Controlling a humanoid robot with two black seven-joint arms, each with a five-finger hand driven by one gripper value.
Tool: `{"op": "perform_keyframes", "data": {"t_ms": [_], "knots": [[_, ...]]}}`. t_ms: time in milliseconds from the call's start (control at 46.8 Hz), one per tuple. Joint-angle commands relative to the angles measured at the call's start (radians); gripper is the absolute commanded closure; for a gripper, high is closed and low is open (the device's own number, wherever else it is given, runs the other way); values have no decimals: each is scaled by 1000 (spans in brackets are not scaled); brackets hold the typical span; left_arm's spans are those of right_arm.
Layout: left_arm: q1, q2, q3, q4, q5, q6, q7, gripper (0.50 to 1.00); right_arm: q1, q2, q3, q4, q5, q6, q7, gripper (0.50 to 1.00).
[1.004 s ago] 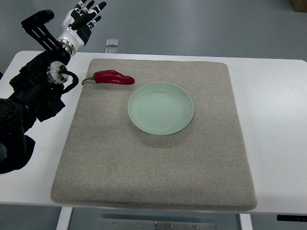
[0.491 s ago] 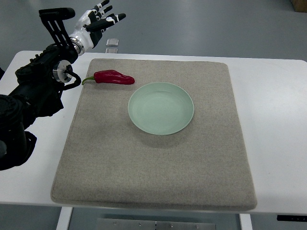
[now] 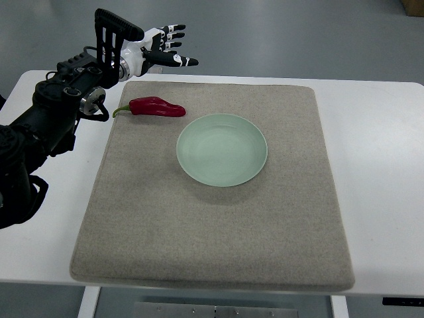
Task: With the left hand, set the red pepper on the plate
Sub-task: 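Reach the left hand over the red chili pepper and lower onto it, then close the left hand fingers around the red chili pepper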
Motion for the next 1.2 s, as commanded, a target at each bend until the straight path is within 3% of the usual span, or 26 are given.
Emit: {"op": "perform_keyframes", "data": {"t_ms": [0,342,534,983,1175], "knots": [[-13,23,1,-39,86,0,0,512,0,0,1,0,0,0,0,568],[-59,158,58,-214,462,-4,-7,512,0,0,0,0,0,0,0,568],[-80,215,132,-319,533,-6,-12,512,0,0,0,0,0,0,0,568],[-80,230,207,-332,672,0,-12,525,0,0,1,0,0,0,0,568],[-71,229,212,-330,752,60,-12,527,0,0,0,0,0,0,0,568]]}}
